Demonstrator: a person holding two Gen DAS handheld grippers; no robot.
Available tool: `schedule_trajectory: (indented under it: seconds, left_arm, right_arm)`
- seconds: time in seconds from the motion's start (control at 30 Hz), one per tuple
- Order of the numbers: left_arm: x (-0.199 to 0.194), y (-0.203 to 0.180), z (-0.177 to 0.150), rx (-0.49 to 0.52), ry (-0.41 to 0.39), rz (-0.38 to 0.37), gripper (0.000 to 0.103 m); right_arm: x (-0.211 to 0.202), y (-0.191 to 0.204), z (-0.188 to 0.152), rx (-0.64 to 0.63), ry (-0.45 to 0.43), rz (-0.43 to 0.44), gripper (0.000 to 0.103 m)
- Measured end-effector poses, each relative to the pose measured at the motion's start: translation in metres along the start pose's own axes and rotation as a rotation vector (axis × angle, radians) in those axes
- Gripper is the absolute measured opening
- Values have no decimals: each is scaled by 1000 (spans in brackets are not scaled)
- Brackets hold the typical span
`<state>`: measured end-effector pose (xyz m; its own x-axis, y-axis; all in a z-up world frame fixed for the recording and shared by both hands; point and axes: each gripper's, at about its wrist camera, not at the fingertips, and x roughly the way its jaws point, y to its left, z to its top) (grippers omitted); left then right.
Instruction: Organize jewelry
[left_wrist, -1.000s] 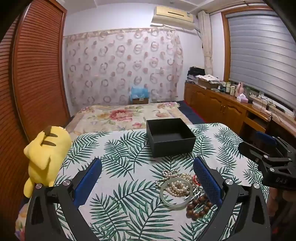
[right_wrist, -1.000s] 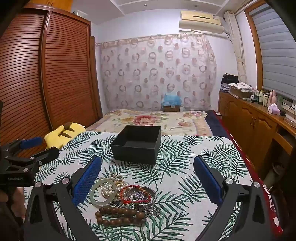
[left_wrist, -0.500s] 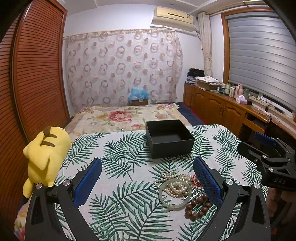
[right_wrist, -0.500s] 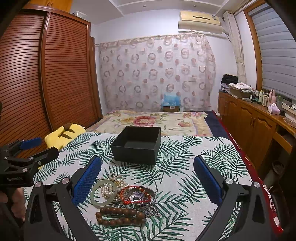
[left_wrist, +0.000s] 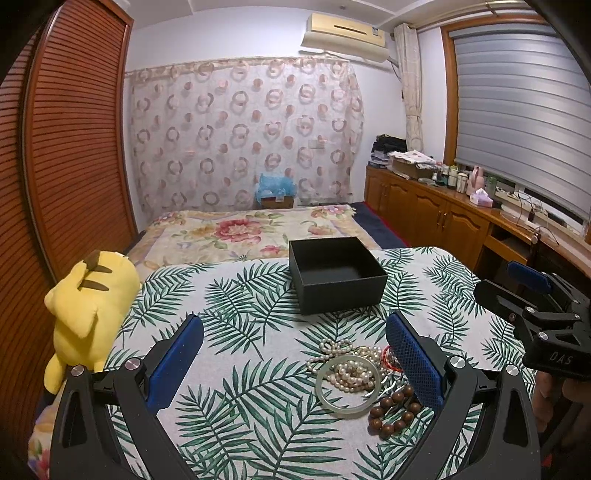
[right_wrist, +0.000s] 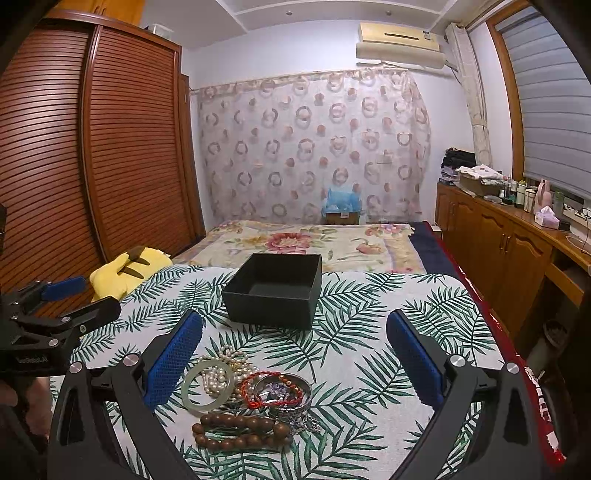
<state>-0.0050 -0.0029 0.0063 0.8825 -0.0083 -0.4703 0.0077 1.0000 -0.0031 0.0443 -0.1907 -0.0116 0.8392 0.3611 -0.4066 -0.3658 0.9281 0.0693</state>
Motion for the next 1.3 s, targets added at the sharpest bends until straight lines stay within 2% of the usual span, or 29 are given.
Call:
schedule_trajectory:
  seconds: [1.0, 1.3]
  left_arm:
    - [-1, 0, 1, -3, -1, -2, 95]
    - [0, -16, -1, -1, 0, -8, 95]
  right_arm:
    - [-2, -2, 1, 1, -4, 1, 101]
    - [-2, -2, 0, 1, -5, 1, 101]
